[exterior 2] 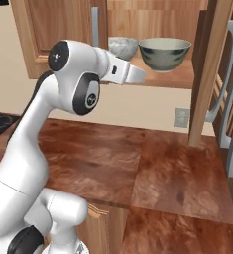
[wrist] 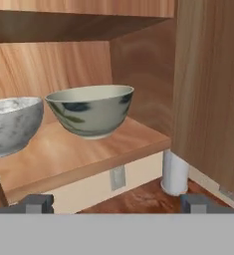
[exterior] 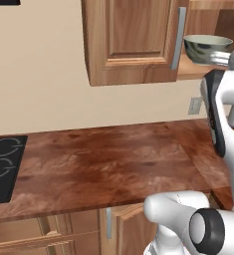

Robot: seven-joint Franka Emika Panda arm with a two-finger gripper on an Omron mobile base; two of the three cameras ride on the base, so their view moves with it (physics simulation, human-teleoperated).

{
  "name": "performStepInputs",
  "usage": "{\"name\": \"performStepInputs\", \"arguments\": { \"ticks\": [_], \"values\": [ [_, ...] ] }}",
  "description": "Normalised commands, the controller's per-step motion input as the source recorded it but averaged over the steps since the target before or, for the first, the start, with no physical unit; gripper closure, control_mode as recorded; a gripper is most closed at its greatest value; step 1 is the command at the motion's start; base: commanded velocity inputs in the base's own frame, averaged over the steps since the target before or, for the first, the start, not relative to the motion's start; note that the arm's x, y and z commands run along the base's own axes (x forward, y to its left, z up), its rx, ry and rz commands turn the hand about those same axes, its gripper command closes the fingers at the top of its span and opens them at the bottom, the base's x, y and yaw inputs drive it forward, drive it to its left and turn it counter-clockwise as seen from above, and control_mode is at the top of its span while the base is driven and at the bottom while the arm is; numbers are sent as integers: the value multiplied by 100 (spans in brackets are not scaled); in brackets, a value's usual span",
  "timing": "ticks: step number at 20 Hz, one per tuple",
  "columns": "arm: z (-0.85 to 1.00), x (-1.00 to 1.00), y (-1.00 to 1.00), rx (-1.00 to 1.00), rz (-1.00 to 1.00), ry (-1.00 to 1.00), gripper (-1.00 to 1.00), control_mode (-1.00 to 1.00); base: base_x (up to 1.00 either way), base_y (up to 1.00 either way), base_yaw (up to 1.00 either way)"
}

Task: Move the bowls from the cabinet to the plates on the dining table.

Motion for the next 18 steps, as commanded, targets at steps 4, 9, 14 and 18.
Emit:
{"name": "performStepInputs", "arguments": {
  "ticks": [4, 9, 14, 18],
  "values": [
    [11, 26, 34, 0, 19, -3, -100, -100, 0, 0, 0],
    [9, 32, 39, 0, 17, 0, -100, -100, 0, 0, 0],
    [13, 7, 46, 0, 6, 0, -100, -100, 0, 0, 0],
    [15, 0, 40, 0, 0, 0, -100, -100, 0, 0, 0]
  ]
}}
